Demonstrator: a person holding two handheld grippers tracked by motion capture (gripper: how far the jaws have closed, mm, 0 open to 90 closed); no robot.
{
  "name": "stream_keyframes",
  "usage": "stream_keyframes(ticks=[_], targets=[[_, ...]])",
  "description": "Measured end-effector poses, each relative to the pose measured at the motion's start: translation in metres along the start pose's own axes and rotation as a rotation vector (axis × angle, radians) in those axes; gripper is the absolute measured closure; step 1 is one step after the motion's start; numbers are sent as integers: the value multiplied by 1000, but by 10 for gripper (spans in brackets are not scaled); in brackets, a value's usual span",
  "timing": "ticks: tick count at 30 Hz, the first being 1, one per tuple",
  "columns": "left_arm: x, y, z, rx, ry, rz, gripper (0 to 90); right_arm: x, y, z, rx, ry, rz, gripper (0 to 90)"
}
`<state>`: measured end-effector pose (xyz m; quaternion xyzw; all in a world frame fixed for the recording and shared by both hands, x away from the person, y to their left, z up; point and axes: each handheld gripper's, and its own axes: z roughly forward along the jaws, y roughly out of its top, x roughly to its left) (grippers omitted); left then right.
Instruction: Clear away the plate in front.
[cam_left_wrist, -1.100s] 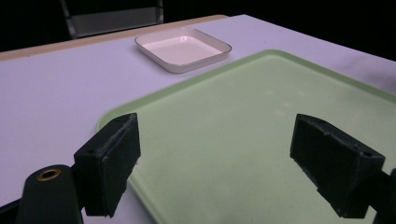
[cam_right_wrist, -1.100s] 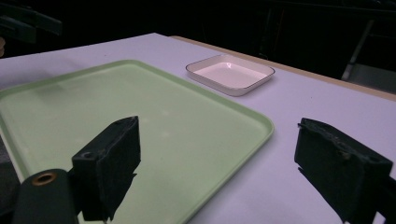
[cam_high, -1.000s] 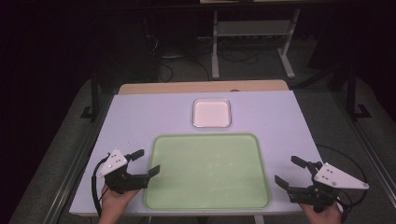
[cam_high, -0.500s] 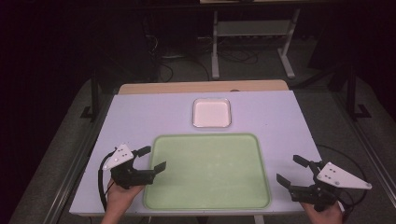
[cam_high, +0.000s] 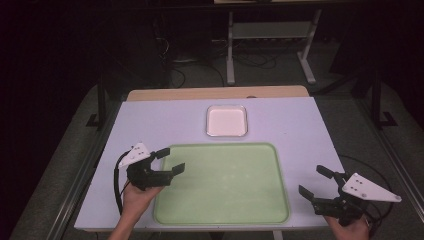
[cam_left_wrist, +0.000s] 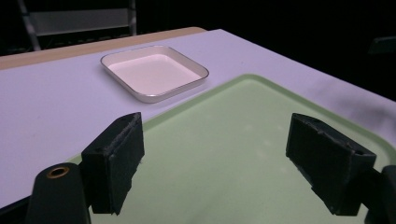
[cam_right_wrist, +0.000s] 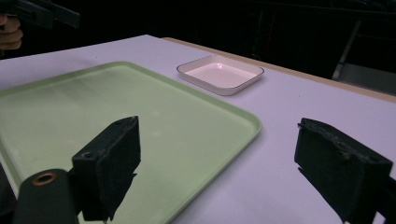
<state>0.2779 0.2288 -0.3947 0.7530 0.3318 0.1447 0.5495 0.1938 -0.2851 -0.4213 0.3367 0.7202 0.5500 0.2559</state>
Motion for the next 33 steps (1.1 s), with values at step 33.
stream_keyframes(ticks=[33], targets=[[14,61,73,75,0,58,186,-3,1,2,15,10,-4,136]])
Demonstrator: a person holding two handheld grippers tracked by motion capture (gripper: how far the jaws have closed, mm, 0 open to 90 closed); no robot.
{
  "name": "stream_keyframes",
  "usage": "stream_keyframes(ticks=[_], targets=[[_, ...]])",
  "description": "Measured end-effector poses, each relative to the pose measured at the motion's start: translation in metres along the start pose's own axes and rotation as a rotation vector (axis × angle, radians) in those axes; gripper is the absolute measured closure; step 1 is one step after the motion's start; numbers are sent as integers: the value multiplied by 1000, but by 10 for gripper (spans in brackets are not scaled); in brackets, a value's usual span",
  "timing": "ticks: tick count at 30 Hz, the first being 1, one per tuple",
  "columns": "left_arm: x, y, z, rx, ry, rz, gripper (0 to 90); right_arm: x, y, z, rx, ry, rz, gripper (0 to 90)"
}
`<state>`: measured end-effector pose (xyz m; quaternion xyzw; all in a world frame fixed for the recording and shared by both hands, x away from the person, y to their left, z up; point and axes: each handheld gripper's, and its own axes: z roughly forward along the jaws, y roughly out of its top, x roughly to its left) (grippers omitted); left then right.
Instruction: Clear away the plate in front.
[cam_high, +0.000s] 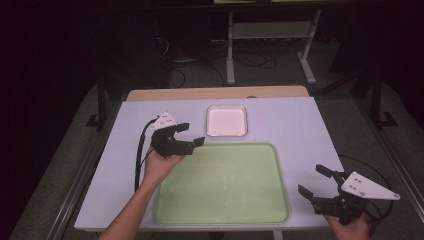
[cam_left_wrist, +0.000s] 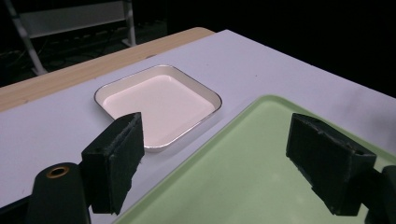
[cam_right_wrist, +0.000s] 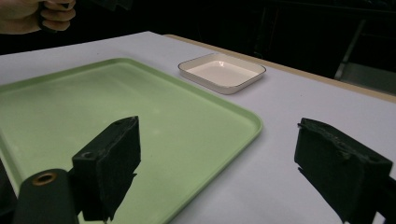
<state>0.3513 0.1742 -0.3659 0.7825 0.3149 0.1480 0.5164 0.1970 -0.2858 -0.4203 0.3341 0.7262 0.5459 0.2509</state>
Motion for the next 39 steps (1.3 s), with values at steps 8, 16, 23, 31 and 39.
stream_keyframes(ticks=[8,16,23,31,39], targets=[[5,16,17,15,11,8,191,0,1,0,-2,-2,-5,136],[11,36,38,32,19,-2,195,4,3,1,-3,-2,-24,136],[18,43,57,65,50,0,207,5,4,1,-4,4,-31,139],[35,50,76,74,96,-55,228,5,6,3,-4,8,-35,140],[50,51,101,124,124,-80,285,4,7,5,-2,12,-40,141]])
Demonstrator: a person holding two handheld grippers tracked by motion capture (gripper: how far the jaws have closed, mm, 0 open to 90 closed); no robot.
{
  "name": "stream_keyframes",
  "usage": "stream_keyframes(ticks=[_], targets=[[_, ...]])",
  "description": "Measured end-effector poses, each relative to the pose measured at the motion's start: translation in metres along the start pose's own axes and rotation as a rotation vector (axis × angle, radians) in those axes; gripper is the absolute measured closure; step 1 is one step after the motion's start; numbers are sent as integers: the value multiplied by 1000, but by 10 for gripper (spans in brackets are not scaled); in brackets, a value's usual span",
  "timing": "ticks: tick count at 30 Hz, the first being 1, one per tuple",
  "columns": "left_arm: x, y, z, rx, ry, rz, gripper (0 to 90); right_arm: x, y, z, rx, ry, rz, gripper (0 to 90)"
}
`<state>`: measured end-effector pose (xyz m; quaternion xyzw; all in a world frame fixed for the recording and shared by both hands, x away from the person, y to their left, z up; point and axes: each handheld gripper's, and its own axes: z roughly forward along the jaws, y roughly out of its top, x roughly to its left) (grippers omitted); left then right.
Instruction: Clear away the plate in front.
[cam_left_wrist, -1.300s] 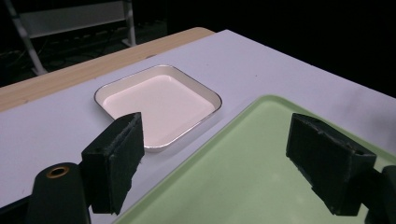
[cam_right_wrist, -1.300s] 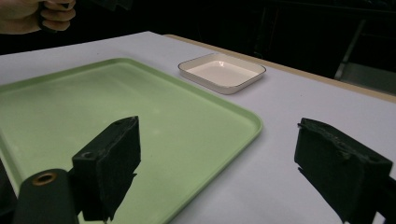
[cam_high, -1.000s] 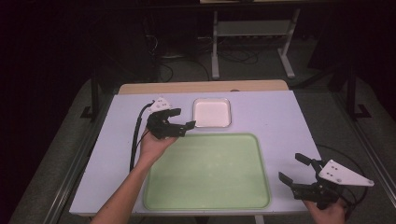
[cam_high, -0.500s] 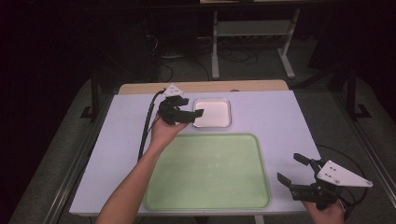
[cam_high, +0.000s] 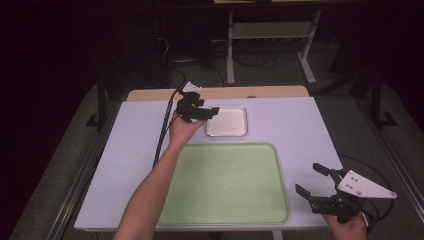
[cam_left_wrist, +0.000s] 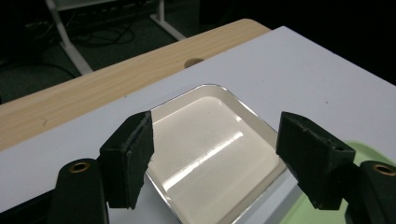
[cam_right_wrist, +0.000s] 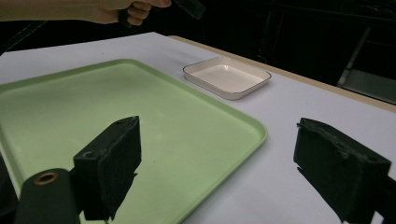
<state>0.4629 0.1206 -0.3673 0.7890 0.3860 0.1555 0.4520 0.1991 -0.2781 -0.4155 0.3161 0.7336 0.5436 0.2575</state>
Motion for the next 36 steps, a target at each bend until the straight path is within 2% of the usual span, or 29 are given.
stream_keyframes(ticks=[2,3,4,7,9,11,12,15,16,17,18,23,27,28,30,36], targets=[[4,0,8,22,2,-33,285,0,1,1,3,-2,-2,142],[4,0,8,22,2,-33,285,0,1,1,3,-2,-2,142],[9,0,15,46,-4,-77,285,0,1,2,5,-4,-7,144],[12,-1,20,54,14,-80,304,1,2,3,12,0,-12,145],[18,-4,26,76,28,-111,312,2,2,4,17,0,-20,145],[20,-6,28,90,33,-119,317,2,2,4,19,-2,-23,145],[23,-9,32,121,45,-141,332,2,2,4,19,-2,-25,144],[26,-14,38,153,55,-178,363,2,2,3,16,-3,-26,144],[27,-15,40,156,54,-196,372,2,2,3,15,-4,-23,145],[27,-15,40,156,54,-196,373,2,2,3,15,-4,-23,145],[27,-17,42,164,62,-219,373,2,2,3,12,-5,-22,145],[27,-20,48,176,75,-252,421,2,4,4,2,-5,-18,144],[32,-25,54,215,69,-298,455,4,5,6,1,-3,-24,144],[32,-25,54,215,69,-298,464,4,5,6,1,-3,-24,144],[38,-29,57,243,74,-329,501,5,5,6,-1,3,-19,144],[43,-30,59,261,62,-385,596,4,4,6,-15,13,5,144]])
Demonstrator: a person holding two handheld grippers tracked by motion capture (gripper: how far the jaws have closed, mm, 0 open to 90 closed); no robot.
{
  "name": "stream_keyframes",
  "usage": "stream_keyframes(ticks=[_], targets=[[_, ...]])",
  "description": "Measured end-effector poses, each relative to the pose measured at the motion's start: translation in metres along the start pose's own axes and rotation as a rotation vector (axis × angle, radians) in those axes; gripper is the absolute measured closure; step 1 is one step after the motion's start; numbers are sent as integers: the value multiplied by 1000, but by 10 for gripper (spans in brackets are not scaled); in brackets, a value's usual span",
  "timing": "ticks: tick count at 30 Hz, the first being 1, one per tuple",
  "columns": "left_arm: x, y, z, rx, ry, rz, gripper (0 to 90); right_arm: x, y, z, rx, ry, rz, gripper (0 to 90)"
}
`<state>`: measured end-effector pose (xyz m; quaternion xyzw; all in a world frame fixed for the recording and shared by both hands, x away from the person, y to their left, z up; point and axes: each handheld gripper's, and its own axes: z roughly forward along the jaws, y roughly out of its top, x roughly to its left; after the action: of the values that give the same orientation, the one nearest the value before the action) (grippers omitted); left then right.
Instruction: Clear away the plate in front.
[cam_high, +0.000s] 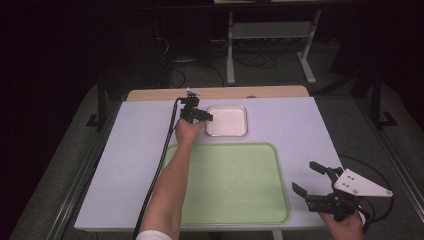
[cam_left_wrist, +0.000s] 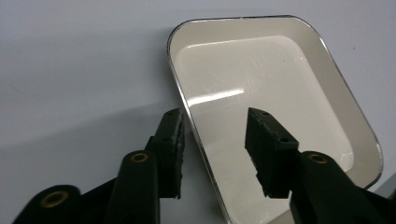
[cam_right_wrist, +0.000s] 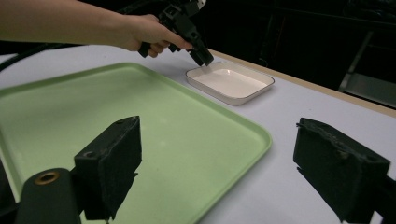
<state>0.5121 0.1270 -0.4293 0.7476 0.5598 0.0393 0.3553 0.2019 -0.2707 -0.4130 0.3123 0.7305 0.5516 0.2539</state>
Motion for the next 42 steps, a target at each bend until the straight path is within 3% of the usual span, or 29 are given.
stream_keyframes(ticks=[5,11,13,21,28,29,35,36,37,42], targets=[[3,-1,3,26,37,-3,649,2,1,0,-2,0,-12,145],[1,-1,5,24,7,5,727,2,1,0,-1,-3,-17,145],[-1,-2,6,24,36,23,764,2,2,0,-2,-4,-17,145],[-1,-5,12,66,42,24,782,3,2,-1,-2,-8,-22,148],[0,-5,14,58,45,-49,775,3,1,-1,-2,-9,-25,149],[-2,-5,14,56,60,-46,786,3,1,-1,0,-8,-25,149],[-1,-6,15,41,59,-94,828,3,1,-1,-3,-9,-25,149],[0,-7,16,27,49,-137,835,3,1,-1,-2,-6,-24,149],[-1,-7,16,16,47,-153,842,3,1,-1,-3,-3,-22,149],[-5,-9,18,-4,39,-167,884,2,1,-2,-2,-4,-23,149]])
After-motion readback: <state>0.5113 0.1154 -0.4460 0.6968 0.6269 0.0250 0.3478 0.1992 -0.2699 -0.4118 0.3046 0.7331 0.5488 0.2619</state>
